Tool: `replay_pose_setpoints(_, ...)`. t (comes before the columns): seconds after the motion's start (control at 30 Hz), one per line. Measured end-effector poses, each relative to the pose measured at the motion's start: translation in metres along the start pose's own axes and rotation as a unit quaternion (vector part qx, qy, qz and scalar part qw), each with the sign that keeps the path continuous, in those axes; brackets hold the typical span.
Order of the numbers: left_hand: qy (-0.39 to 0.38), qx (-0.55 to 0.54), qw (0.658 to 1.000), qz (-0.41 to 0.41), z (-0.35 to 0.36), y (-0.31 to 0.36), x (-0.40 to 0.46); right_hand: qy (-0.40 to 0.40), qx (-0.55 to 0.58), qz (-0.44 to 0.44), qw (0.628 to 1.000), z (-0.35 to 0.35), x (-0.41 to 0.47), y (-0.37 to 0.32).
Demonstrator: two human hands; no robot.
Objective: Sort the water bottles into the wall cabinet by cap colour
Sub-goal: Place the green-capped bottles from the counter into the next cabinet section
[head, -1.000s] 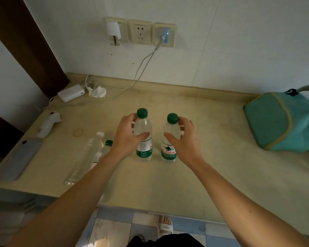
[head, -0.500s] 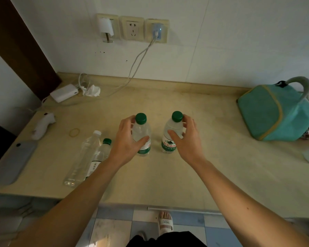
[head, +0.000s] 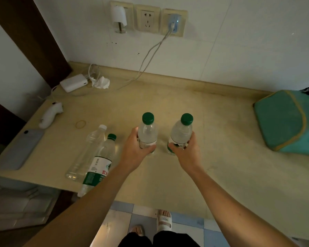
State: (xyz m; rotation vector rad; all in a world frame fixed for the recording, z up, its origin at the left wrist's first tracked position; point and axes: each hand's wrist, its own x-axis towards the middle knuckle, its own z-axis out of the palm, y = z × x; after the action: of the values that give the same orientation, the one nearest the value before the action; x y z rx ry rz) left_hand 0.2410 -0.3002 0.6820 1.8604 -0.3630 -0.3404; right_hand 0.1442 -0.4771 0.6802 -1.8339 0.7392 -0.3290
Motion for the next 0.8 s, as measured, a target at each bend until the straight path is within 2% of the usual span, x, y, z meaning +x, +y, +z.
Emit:
replay_pose_setpoints(0.23, 0.036, -0.002, 0.999, -0.025, 0.000, 0.001, -0.006, 0.014, 0.031, 0.000, 0.999, 0.003, -0.006, 0.000)
replay_pose_setpoints(0.4, 0.041, 0.004, 0.999, 0.002, -0.007, 0.024, -0.001, 0.023, 0.061, -0.028, 0.997, -0.009, -0.011, -0.029)
replay_pose_setpoints(0.6, 0.028, -0.026, 0.994, 0.105, -0.022, 0.102, 0.007, 0.085, 0.105, -0.119, 0.984, -0.043, -0.022, -0.096)
replay_pose_setpoints(0.8, 0.014, -0.052, 0.971, 0.233, -0.039, 0.220, 0.009, 0.149, 0.127, -0.223, 0.955, -0.107, -0.041, -0.182)
